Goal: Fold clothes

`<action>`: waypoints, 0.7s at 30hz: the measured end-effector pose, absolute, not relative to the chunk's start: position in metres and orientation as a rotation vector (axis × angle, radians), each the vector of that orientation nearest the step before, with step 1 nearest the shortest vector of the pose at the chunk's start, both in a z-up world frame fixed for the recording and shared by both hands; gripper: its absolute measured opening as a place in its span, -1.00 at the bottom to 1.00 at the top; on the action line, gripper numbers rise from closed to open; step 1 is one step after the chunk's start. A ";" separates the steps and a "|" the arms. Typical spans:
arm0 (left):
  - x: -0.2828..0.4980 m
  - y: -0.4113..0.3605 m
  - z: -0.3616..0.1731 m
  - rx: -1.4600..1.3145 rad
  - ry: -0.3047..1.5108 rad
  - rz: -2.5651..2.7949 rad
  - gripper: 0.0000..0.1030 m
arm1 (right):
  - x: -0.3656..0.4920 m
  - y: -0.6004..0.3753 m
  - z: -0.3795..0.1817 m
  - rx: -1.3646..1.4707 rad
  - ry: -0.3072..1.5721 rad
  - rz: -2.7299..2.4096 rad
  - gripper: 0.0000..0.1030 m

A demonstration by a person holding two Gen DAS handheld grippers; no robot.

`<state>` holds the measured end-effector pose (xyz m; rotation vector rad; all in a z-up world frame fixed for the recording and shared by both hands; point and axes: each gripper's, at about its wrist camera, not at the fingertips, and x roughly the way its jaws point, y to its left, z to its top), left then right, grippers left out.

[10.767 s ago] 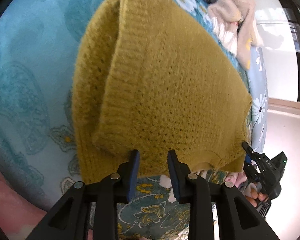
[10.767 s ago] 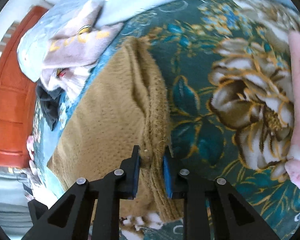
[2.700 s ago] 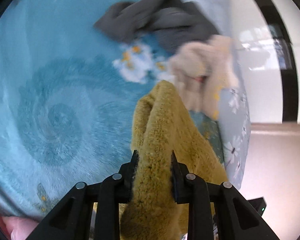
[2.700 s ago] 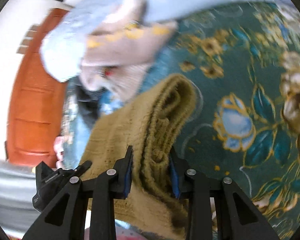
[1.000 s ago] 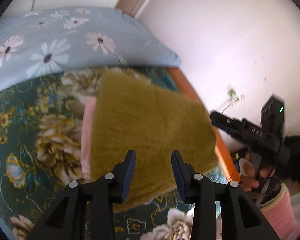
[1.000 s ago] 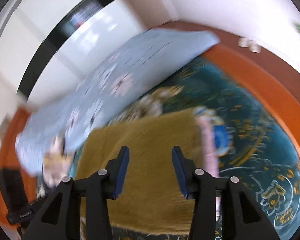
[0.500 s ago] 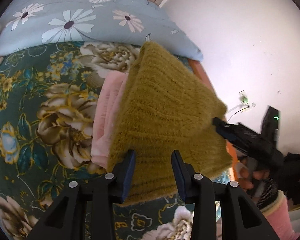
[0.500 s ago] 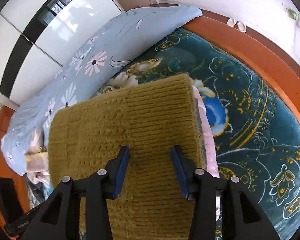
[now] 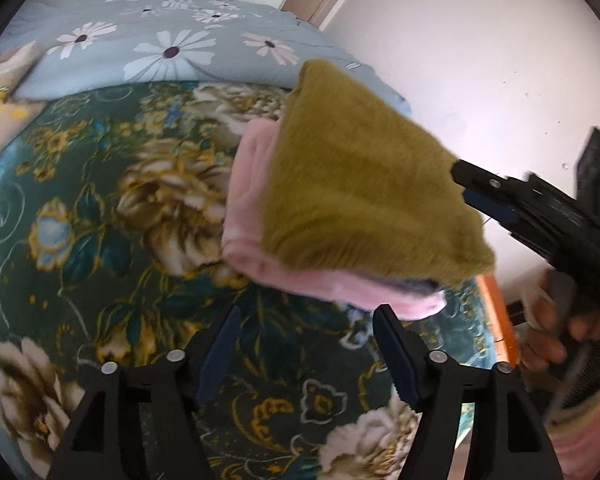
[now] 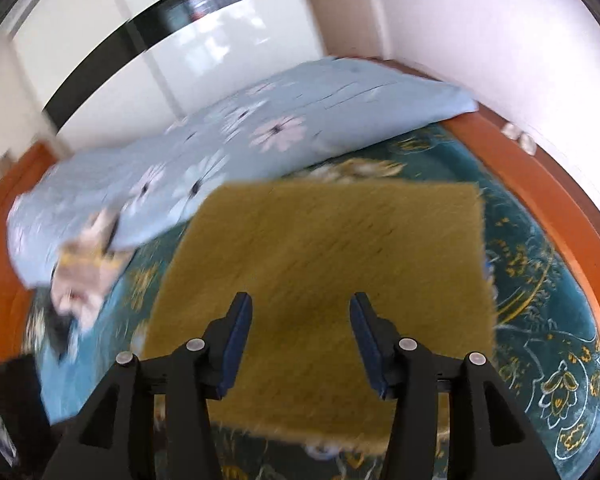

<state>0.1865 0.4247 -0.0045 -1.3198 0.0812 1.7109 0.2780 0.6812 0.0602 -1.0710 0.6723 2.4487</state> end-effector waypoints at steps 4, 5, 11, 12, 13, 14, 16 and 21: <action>0.194 0.408 -0.022 -1.351 0.067 1.716 0.64 | 0.287 0.663 0.039 -1.141 0.691 2.360 0.01; 0.196 0.404 -0.025 -1.353 0.068 1.721 0.65 | 0.289 0.658 0.034 -1.158 0.695 2.337 0.01; 0.203 0.395 -0.030 -1.339 0.130 1.739 1.00 | 0.302 0.631 0.002 -1.256 0.720 2.199 0.01; 0.202 0.393 -0.029 -1.335 0.124 1.737 1.00 | 0.304 0.628 -0.003 -1.270 0.721 2.172 0.03; 0.201 0.391 -0.028 -1.332 0.114 1.733 1.00 | 0.303 0.628 -0.007 -1.279 0.712 2.132 0.06; 0.200 0.389 -0.028 -1.328 0.098 1.723 1.00 | 0.302 0.628 -0.011 -1.285 0.709 2.096 0.08; 0.198 0.386 -0.028 -1.325 0.078 1.707 1.00 | 0.302 0.629 -0.015 -1.280 0.730 2.058 0.36; 0.192 0.378 -0.032 -1.338 0.093 1.723 1.00 | 0.298 0.627 -0.016 -1.262 0.748 2.024 0.50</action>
